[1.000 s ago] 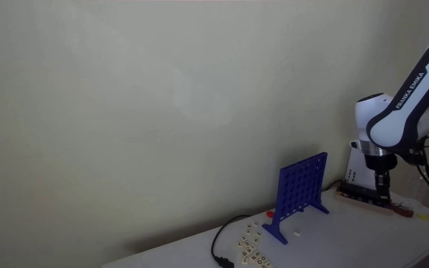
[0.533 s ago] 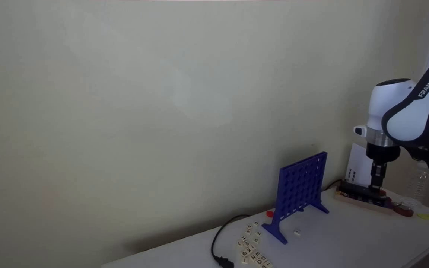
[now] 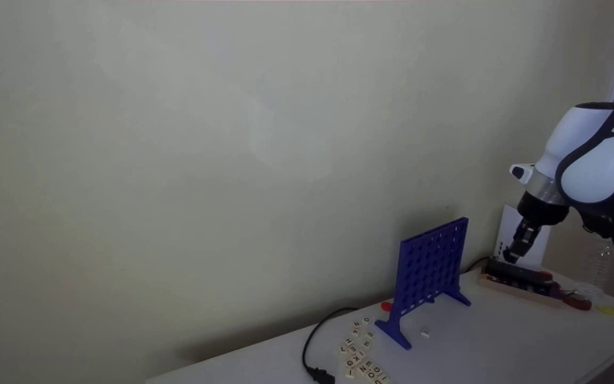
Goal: Put the black chip in the blue gameboard.
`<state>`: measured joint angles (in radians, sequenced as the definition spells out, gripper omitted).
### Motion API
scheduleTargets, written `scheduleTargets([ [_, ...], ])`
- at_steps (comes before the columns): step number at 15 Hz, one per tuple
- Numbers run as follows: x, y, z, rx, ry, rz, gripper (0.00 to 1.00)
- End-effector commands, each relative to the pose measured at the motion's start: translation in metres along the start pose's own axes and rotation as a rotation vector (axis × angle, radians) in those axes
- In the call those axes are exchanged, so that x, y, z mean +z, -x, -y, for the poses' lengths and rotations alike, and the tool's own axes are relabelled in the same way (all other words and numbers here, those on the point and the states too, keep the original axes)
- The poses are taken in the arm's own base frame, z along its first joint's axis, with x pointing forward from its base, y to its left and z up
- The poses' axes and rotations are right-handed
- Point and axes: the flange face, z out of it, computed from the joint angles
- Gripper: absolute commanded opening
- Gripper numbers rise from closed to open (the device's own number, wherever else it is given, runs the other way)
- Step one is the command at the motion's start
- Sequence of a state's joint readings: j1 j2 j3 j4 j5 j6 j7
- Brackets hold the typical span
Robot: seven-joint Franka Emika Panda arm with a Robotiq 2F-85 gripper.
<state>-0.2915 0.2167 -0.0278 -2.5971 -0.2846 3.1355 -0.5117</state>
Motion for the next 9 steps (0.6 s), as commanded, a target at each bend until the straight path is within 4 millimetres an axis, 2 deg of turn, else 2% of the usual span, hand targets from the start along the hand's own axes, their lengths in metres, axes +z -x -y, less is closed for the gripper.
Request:
scheduleTargets([
  [1,-0.014,-0.002,0.017,-0.011,0.010,-0.107,0.10],
  [5,-0.015,-0.008,0.028,-0.016,-0.002,-0.192,0.10],
  [9,-0.019,-0.002,0.026,-0.007,-0.003,-0.248,0.10],
])
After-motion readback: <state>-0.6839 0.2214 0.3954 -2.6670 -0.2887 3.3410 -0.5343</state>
